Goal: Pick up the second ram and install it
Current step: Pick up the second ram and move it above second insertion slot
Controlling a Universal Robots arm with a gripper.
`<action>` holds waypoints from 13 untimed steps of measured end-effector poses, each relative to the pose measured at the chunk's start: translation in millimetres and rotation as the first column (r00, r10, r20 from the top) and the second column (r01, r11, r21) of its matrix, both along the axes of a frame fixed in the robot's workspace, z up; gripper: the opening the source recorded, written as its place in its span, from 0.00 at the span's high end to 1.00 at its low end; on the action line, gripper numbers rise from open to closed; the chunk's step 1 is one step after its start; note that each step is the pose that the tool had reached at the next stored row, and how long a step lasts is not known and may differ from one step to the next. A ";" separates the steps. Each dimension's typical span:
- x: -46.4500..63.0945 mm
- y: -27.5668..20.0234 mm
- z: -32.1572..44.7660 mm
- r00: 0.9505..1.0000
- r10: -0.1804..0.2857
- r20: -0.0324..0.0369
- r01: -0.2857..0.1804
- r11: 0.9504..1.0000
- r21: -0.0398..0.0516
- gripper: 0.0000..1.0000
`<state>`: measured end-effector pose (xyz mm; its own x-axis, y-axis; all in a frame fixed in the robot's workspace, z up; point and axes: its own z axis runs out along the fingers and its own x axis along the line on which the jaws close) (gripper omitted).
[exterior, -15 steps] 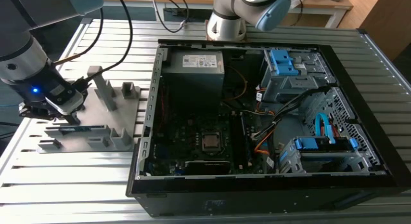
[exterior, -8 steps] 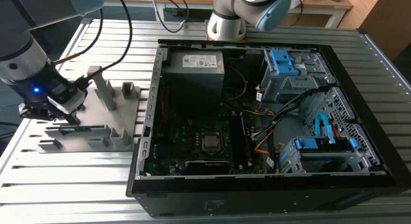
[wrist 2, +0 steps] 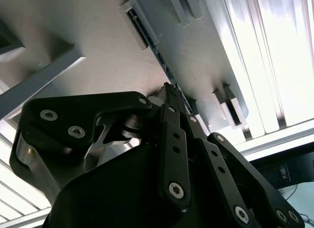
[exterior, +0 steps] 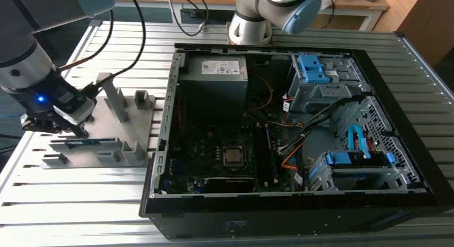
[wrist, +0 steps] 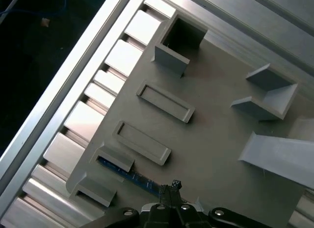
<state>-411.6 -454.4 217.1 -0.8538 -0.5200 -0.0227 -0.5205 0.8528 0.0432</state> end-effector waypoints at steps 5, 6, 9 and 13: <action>0.0 0.0 0.0 1.000 0.007 0.000 -0.007 1.000 0.000 0.90; 0.0 0.0 0.0 1.000 0.009 0.000 -0.009 1.000 0.000 0.90; 0.0 0.0 0.0 1.000 0.016 0.000 -0.016 1.000 0.000 0.90; 0.0 0.0 -0.1 0.999 0.037 0.000 -0.037 0.999 0.000 0.90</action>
